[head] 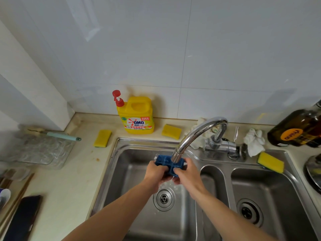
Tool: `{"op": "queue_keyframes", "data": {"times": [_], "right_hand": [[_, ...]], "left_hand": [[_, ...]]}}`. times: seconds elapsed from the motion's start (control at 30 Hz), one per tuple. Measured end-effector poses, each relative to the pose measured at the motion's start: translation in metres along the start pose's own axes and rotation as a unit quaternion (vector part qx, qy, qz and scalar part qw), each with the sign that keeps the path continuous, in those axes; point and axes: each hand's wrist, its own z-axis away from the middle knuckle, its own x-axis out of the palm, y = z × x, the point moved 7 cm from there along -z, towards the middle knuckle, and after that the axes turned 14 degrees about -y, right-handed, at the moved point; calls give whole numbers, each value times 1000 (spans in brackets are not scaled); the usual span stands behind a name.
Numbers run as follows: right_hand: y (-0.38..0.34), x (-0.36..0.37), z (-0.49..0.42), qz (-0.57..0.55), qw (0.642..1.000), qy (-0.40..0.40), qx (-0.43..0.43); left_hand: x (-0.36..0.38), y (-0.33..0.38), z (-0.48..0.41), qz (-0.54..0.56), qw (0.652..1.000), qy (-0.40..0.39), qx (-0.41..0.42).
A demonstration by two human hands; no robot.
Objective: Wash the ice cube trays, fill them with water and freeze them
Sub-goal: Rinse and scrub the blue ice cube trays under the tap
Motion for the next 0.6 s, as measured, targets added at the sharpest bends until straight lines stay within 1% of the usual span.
{"op": "queue_keyframes", "data": {"times": [0.1, 0.2, 0.27, 0.33, 0.4, 0.5, 0.6], "right_hand": [[6, 5, 1, -66, 997, -34, 38], [16, 6, 3, -144, 982, -63, 102], [20, 7, 3, -151, 978, -71, 128], [22, 7, 4, -150, 976, -71, 142], [23, 7, 4, -140, 977, -68, 146], [23, 3, 3, -93, 985, -50, 133], [19, -2, 0, -34, 994, -3, 102]], "left_hand": [[-9, 9, -1, -81, 996, 23, 31], [-10, 20, 0, -187, 981, 4, 55], [-6, 26, 2, -254, 965, -2, 67], [-2, 30, 3, -290, 954, 3, 77], [0, 32, 4, -289, 955, 2, 74], [5, 30, 5, -265, 963, -10, 52], [10, 22, 7, -170, 985, -18, 34]]}}
